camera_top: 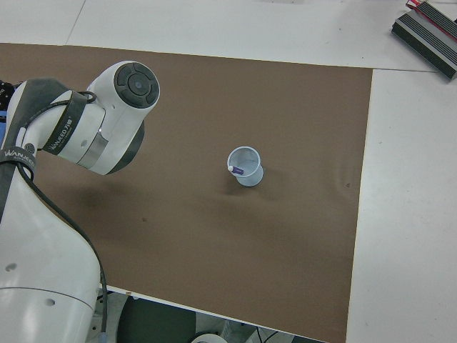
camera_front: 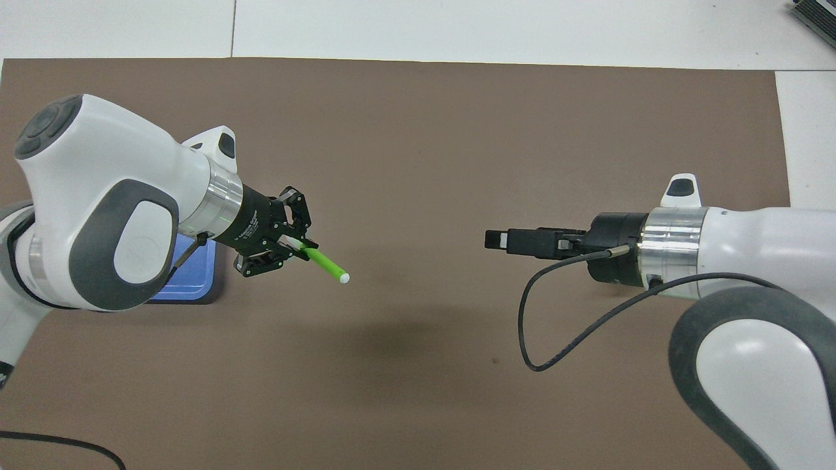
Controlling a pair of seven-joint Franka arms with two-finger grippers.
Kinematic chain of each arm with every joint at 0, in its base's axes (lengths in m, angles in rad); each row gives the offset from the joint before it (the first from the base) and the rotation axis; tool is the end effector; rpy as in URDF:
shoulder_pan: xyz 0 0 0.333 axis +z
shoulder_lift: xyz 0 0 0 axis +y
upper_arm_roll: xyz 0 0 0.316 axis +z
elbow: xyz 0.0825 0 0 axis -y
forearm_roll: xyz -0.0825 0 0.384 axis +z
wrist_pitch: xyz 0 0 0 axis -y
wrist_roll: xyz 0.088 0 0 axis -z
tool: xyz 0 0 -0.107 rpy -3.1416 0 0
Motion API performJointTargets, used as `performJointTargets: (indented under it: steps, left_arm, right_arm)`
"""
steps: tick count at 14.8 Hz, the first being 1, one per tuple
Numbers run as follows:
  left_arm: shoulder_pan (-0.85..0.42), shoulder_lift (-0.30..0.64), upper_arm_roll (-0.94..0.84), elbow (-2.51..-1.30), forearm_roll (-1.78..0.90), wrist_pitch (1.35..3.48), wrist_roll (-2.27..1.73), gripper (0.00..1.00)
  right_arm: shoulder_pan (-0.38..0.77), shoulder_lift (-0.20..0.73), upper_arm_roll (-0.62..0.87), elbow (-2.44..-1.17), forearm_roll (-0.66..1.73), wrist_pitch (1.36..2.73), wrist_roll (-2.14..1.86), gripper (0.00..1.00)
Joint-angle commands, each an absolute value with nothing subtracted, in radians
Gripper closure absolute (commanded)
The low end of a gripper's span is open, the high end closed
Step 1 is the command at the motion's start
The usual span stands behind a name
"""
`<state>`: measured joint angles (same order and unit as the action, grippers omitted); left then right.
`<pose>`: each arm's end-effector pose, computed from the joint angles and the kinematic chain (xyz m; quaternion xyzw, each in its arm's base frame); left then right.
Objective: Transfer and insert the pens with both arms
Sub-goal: 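Lift the green pen toward the right gripper while the right gripper approaches, then grasp the green pen with the right gripper and open the left gripper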
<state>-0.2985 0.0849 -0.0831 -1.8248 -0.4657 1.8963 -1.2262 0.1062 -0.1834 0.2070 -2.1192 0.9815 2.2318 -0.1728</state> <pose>0.5337 -0.2482 0.4906 0.8559 0.4672 -0.1641 0.1490 0.4973 0.1936 0.5316 -0.9095 0.0127 -0.1054 0.4019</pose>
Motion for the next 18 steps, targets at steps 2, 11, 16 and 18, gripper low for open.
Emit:
performJointTargets:
  steps: [2, 11, 16, 18]
  left_arm:
    - [-0.406, 0.043, -0.067, -1.841, -0.482, 1.988, -1.434, 1.00]
    - [-0.489, 0.020, -0.069, -1.842, -0.482, 2.140, -1.612, 1.00]
    - [-0.489, 0.018, -0.080, -1.852, -0.482, 2.161, -1.614, 1.00]
    - [-0.491, 0.018, -0.080, -1.852, -0.482, 2.161, -1.614, 1.00]
  right_arm:
    - [0.169, -0.178, 0.210, -2.148, 1.055, 2.336, -0.178, 0.09]
    - [0.256, -0.133, 0.212, -2.145, 1.055, 2.447, -0.173, 0.16]
    - [0.256, -0.133, 0.212, -2.145, 1.055, 2.447, -0.176, 0.55]
    - [0.256, -0.133, 0.212, -2.145, 1.055, 2.448, -0.178, 0.71]
